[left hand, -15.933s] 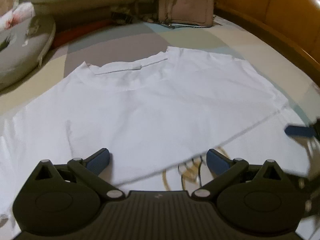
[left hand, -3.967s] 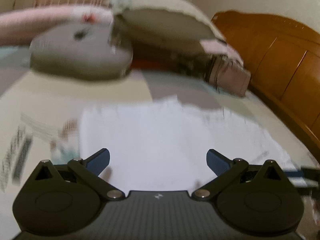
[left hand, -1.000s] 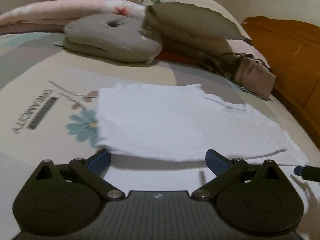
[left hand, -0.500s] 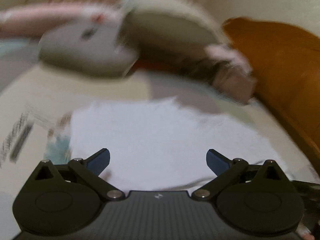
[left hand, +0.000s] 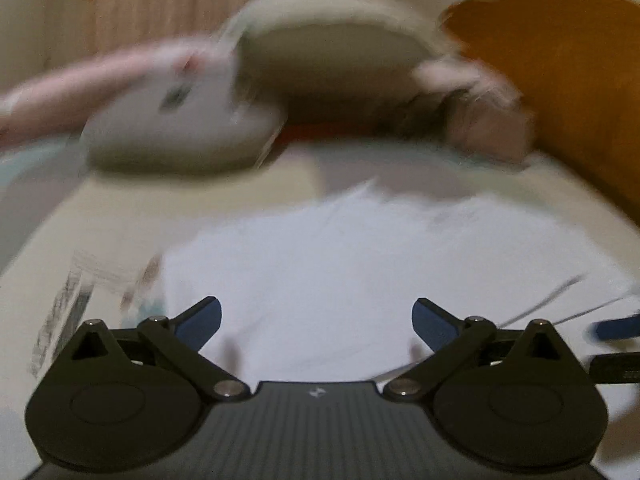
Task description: Fold clothes
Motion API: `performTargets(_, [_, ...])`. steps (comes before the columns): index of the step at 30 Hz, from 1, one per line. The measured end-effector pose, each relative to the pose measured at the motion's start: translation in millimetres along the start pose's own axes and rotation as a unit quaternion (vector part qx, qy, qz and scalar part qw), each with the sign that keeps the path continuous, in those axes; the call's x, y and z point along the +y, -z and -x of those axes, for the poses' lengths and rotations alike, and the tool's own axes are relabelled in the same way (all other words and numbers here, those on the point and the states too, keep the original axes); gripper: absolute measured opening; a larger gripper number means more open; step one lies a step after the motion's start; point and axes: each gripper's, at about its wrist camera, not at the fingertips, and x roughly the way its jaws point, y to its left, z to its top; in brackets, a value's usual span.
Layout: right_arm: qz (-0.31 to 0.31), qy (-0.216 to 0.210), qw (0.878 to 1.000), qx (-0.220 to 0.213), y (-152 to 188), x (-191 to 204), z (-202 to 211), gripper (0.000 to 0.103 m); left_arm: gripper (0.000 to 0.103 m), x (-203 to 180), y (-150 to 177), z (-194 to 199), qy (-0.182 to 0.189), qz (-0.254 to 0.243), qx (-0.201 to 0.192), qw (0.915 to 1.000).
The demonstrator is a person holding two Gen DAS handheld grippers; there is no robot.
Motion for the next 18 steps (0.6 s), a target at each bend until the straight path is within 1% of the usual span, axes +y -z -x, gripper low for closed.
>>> performTargets(1, [0.003, 0.001, 1.0, 0.0, 0, 0, 0, 0.103, 0.1, 8, 3, -9, -0.016, 0.018, 0.025, 0.9994])
performTargets(4, [0.009, 0.003, 1.0, 0.002, 1, 1, -2, 0.103, 0.1, 24, 10, 4, -0.029, 0.063, 0.003, 0.9976])
performTargets(6, [0.015, 0.005, 1.0, 0.002, 3, 2, -3, 0.103, 0.1, 20, 8, 16, -0.02, 0.065, -0.016, 0.9975])
performTargets(7, [0.018, 0.007, 1.0, 0.001, 4, 2, -3, 0.103, 0.101, 14, 7, 23, -0.004, 0.056, -0.026, 0.9981])
performTargets(8, [0.022, 0.008, 1.0, 0.0, 5, 3, -4, 0.103, 0.101, 5, 6, 29, 0.01, 0.04, -0.027, 0.9988])
performTargets(10, [0.029, 0.01, 1.0, -0.002, 6, 4, -5, 0.103, 0.101, -15, 7, 40, 0.026, -0.001, -0.034, 0.9991])
performTargets(11, [0.031, 0.011, 0.999, -0.002, 6, 4, -5, 0.103, 0.102, -25, 10, 45, 0.029, -0.025, -0.045, 0.9983])
performTargets(12, [0.034, 0.012, 0.999, -0.003, 7, 5, -5, 0.103, 0.102, -34, 13, 50, 0.033, -0.05, -0.055, 0.9967])
performTargets(14, [0.031, 0.007, 1.0, 0.002, 3, 5, -1, 0.103, 0.102, -50, 19, 55, 0.038, -0.115, -0.07, 0.9901])
performTargets(17, [-0.001, -0.028, 0.999, -0.024, -4, -4, 13, 0.103, 0.102, -61, 27, 55, 0.018, -0.164, -0.071, 0.9837])
performTargets(18, [-0.012, -0.04, 0.999, -0.034, -6, -7, 19, 0.103, 0.102, -62, 28, 57, 0.025, -0.173, -0.074, 0.9818])
